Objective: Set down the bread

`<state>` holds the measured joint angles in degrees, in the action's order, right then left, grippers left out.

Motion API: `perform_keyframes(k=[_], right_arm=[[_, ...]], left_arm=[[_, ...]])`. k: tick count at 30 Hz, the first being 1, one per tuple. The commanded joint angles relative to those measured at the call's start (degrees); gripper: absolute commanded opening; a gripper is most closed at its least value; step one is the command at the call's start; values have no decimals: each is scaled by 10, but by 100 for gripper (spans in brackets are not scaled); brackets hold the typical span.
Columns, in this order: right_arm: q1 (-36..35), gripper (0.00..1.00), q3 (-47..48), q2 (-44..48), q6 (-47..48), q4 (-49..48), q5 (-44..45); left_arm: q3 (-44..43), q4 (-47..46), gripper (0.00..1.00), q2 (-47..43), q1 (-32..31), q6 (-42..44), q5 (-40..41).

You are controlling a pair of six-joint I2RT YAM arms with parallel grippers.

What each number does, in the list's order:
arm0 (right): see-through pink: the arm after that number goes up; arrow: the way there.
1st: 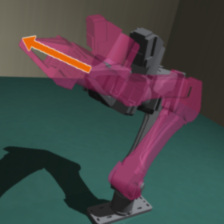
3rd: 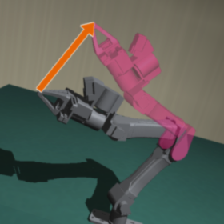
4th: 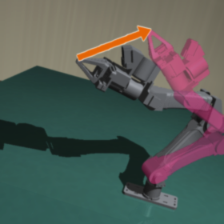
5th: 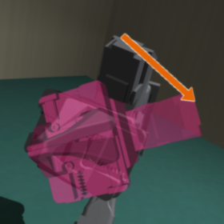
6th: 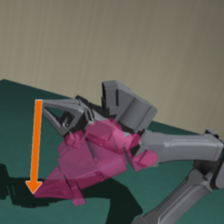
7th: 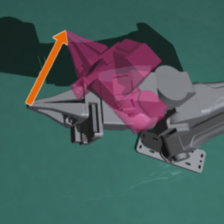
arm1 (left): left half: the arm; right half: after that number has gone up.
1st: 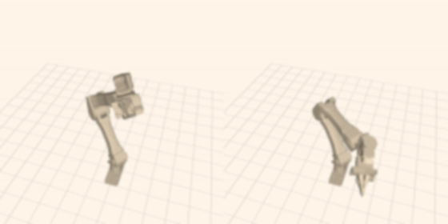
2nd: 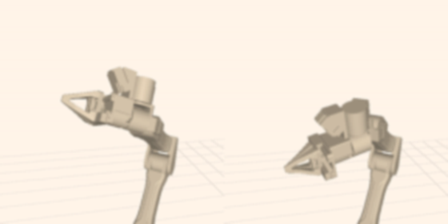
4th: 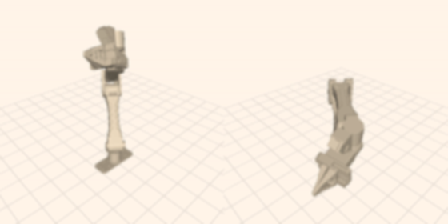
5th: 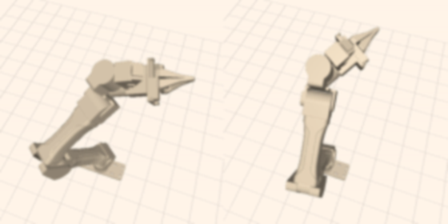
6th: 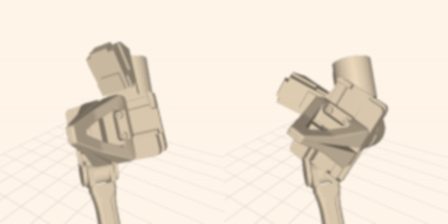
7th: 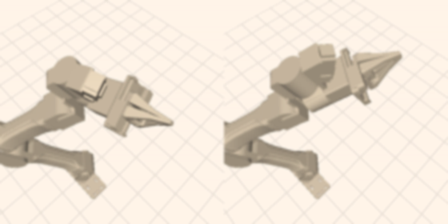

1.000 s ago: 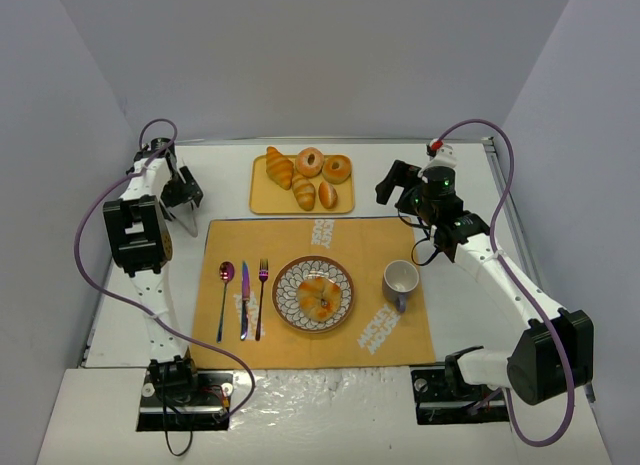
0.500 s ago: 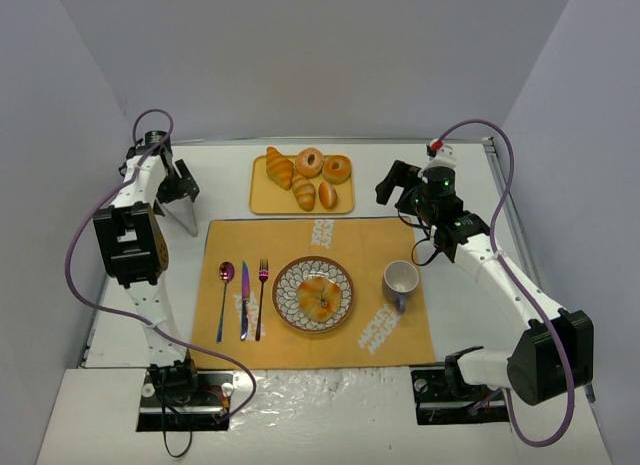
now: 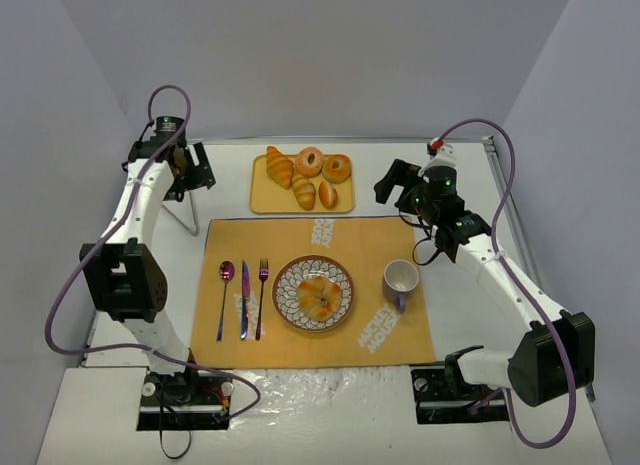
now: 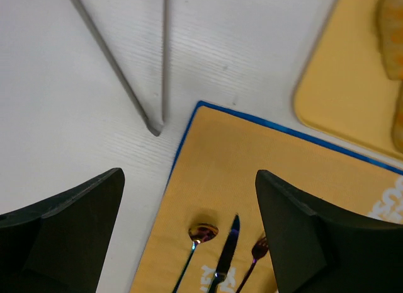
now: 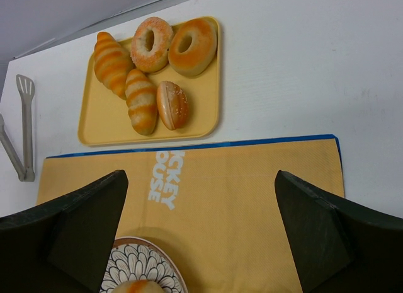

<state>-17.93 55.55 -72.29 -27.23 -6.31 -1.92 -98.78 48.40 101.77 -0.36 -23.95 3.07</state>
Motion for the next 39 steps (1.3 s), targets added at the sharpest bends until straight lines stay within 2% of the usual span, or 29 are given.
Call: perform_keyframes(k=[1, 5, 10, 18, 28, 39], right_arm=[[3, 100, 9, 27, -7, -48, -11], [3, 100, 9, 30, -3, -47, -9], [4, 100, 10, 43, 2, -47, -6], [5, 100, 17, 76, 2, -47, 1], [4, 100, 10, 104, 9, -53, 17], [5, 100, -4, 119, 5, -53, 17]], left_arm=[[2, 6, 82, -90, -72, 36, -6], [26, -3, 82, -142, -125, 53, -17], [98, -40, 82, -216, -166, 69, -52], [211, -143, 82, -295, -195, 82, -100], [255, -188, 82, -346, -211, 87, -133], [261, -197, 83, -365, -213, 89, -134]])
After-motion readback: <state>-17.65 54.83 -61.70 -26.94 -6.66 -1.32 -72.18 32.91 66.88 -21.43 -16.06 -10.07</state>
